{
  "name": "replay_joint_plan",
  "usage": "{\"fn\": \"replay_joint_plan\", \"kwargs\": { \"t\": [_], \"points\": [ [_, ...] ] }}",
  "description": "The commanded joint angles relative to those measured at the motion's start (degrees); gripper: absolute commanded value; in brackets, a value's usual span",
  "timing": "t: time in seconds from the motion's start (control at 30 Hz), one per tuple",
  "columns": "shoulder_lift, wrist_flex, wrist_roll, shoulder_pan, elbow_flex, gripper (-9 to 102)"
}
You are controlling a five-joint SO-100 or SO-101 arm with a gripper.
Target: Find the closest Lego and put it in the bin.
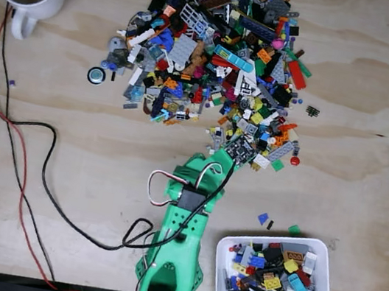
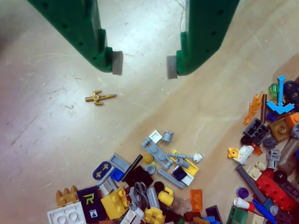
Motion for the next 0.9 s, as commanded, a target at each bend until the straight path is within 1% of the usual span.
{"fn": "replay_joint_plan", "kwargs": {
  "t": [0.0, 0.17, 0.27, 0.4, 0.63, 0.87],
  "points": [
    [-7.47, -2.64, 6.15, -3.34, -3.96, 15],
    [-19.25, -4.92, 13.10, -7.82, -9.76, 12],
    [-24.79, -6.42, 15.29, -8.88, -13.01, 15],
    [-30.85, -8.70, 16.08, -8.88, -16.44, 16],
    [-41.31, -12.30, 16.44, -6.06, -20.57, 14],
    [-46.41, -15.21, 15.82, -3.34, -21.01, 14]
  ]
}}
